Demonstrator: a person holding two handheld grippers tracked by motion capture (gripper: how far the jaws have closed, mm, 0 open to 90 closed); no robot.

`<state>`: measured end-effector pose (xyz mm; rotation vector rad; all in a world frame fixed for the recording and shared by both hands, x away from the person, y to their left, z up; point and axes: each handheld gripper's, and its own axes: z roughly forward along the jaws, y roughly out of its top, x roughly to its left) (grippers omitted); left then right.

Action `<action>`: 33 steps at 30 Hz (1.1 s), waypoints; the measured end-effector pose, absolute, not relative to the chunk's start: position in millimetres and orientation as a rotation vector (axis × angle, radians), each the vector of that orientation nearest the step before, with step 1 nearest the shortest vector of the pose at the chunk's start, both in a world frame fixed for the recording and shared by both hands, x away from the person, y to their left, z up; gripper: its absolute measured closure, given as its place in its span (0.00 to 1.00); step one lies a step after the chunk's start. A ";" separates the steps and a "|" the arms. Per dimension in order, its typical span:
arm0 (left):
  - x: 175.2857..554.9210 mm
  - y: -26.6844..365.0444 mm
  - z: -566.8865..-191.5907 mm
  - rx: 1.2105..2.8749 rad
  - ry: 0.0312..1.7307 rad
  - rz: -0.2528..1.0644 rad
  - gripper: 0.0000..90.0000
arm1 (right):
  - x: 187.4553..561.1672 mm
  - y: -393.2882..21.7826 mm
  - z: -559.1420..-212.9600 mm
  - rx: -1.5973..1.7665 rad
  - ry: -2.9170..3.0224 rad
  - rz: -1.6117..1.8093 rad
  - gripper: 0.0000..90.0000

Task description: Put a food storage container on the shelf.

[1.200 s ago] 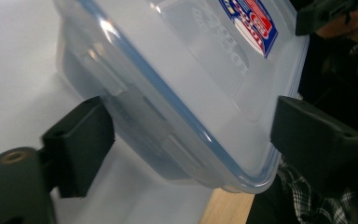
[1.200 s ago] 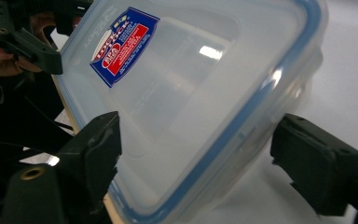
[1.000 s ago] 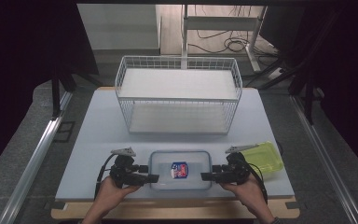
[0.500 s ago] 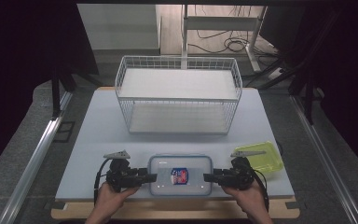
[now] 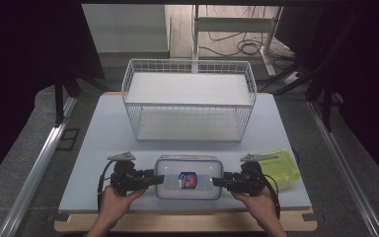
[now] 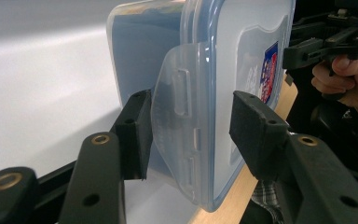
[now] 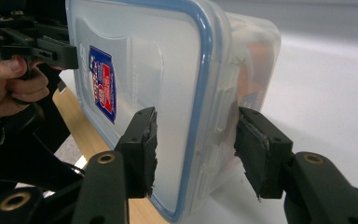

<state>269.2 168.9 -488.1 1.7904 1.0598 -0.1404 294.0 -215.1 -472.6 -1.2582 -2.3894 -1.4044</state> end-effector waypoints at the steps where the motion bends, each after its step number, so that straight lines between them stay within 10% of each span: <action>1: 270.1 169.3 -487.1 1.783 1.058 -0.140 0.56 | 295.0 -214.9 -470.8 -1.253 -2.398 -1.415 0.55; 33: 323.0 181.6 -418.6 1.731 0.977 -0.024 0.56 | 343.9 -204.8 -400.7 -1.213 -2.421 -1.635 0.55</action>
